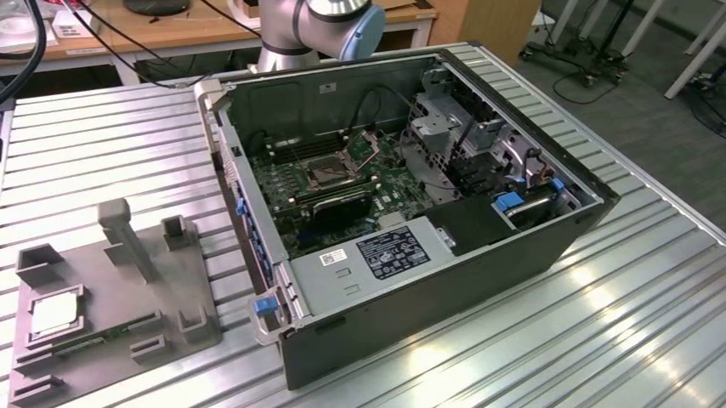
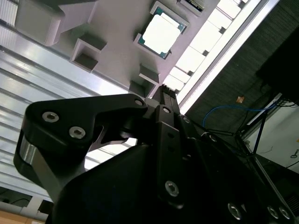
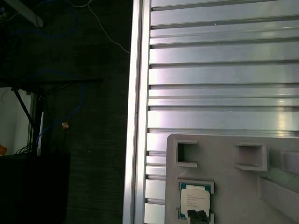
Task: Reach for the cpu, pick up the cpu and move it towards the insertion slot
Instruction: 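Reach for the cpu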
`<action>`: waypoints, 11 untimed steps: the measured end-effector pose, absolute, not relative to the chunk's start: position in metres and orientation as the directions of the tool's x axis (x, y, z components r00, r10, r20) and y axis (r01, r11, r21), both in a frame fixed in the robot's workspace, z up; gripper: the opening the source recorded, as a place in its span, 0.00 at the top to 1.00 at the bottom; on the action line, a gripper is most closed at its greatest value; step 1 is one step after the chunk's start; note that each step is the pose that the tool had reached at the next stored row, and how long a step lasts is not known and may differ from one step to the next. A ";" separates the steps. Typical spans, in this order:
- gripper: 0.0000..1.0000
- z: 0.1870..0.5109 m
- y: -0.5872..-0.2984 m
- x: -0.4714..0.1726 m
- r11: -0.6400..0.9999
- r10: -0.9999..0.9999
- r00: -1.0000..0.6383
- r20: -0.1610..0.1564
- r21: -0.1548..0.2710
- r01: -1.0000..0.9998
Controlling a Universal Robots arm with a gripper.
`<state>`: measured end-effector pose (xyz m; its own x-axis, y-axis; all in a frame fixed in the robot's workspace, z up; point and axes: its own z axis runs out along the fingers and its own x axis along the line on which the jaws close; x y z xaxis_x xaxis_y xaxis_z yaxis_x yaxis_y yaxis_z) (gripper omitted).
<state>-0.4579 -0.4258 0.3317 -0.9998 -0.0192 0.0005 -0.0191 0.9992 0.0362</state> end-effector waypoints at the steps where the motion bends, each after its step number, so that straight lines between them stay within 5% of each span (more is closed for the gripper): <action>1: 0.89 0.332 -0.426 -0.458 0.999 -0.019 -1.000 0.001 0.036 -0.019; 11: 0.75 0.332 -0.426 -0.458 0.999 -0.019 -1.000 0.001 0.035 -0.019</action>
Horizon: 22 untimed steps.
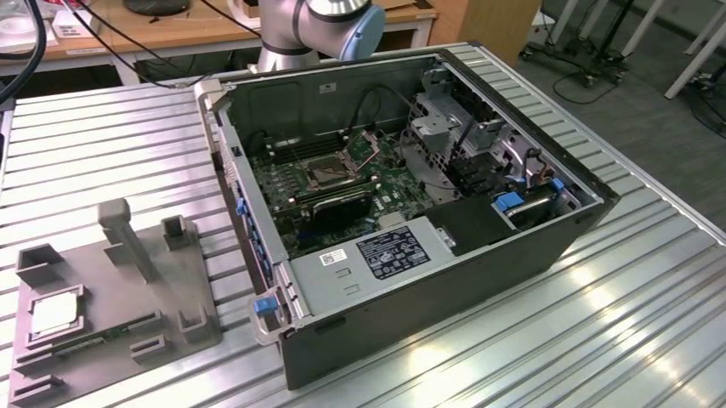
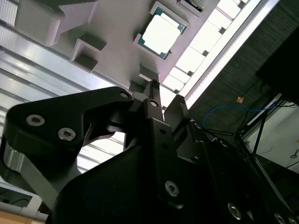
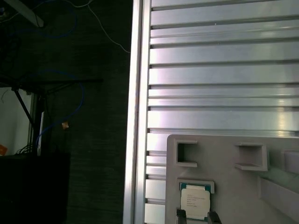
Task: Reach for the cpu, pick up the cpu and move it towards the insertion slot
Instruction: 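Reach for the cpu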
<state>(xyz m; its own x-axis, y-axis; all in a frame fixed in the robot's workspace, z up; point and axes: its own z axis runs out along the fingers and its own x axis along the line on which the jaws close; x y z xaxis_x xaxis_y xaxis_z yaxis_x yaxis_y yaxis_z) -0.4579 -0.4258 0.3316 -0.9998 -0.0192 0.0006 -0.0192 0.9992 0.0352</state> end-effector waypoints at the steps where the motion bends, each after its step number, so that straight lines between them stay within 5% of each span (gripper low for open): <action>1: 0.69 0.332 -0.426 -0.458 0.999 -0.019 -1.000 0.001 0.035 -0.019; 4: 0.61 0.332 -0.426 -0.458 0.999 -0.019 -1.000 0.001 0.035 -0.019; 22: 0.61 0.331 -0.426 -0.458 0.999 -0.019 -1.000 0.001 0.034 -0.019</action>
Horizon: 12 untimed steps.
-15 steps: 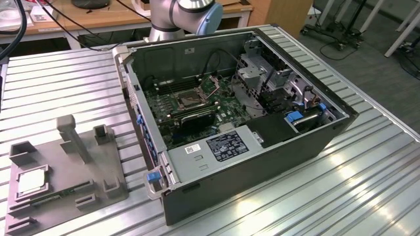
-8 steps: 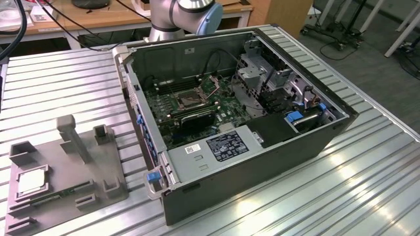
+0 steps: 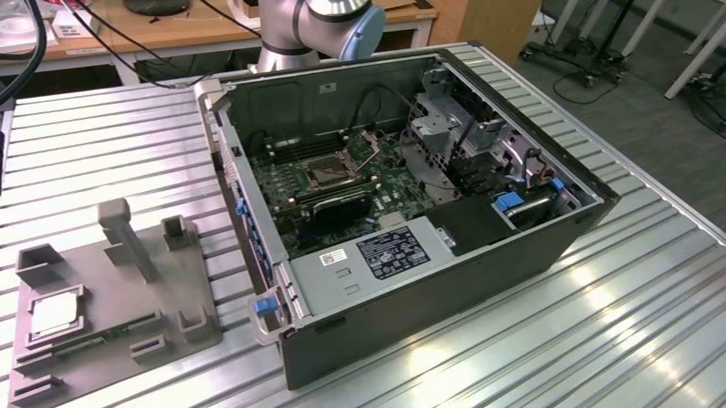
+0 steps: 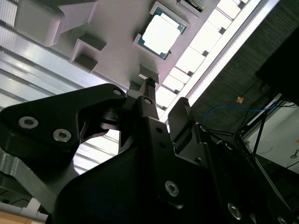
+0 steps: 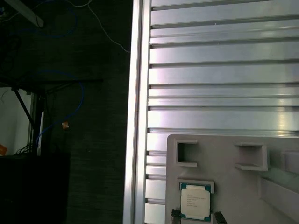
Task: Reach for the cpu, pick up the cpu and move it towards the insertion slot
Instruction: 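Reach for the cpu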
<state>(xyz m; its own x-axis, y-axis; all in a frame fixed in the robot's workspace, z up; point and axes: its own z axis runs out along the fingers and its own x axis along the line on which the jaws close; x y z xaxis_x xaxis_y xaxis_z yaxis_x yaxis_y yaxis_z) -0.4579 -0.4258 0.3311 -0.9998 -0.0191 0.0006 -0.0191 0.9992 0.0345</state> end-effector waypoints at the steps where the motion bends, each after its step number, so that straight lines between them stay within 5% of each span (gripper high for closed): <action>1: 0.61 0.331 -0.426 -0.458 0.999 -0.019 -1.000 0.001 0.034 -0.019; 12: 0.47 0.331 -0.426 -0.458 0.999 -0.019 -1.000 0.001 0.034 -0.019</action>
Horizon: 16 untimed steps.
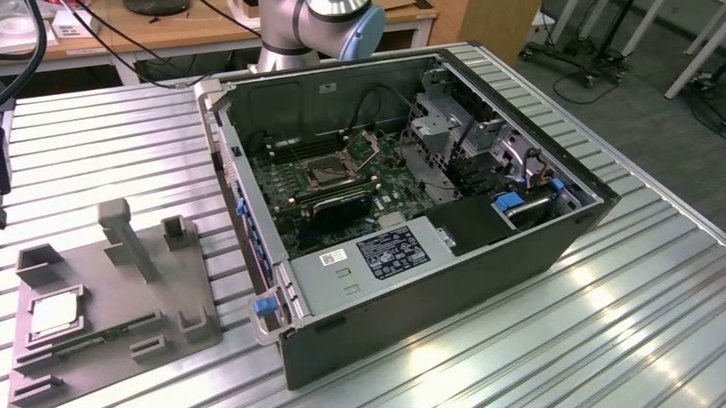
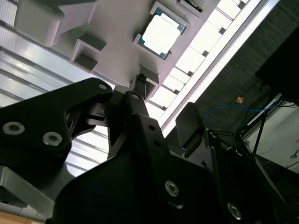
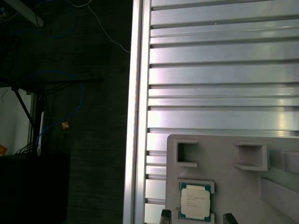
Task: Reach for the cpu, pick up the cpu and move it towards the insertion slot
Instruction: 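Reach for the cpu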
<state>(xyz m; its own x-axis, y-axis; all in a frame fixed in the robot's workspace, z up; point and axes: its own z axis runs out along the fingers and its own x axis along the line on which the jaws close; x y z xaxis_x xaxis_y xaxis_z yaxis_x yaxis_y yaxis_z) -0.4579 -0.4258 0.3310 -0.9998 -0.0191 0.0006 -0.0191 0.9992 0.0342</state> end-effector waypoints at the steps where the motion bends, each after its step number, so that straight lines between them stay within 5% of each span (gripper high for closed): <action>1: 0.47 0.331 -0.426 -0.458 0.999 -0.019 -1.000 0.001 0.034 -0.019; 16: 0.47 0.330 -0.426 -0.458 0.999 -0.019 -1.000 0.000 0.033 -0.019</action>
<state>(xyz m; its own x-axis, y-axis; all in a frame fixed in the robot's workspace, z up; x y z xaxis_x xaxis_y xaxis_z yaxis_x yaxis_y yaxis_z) -0.4579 -0.4258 0.3300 -0.9998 -0.0192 0.0004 -0.0192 0.9993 0.0335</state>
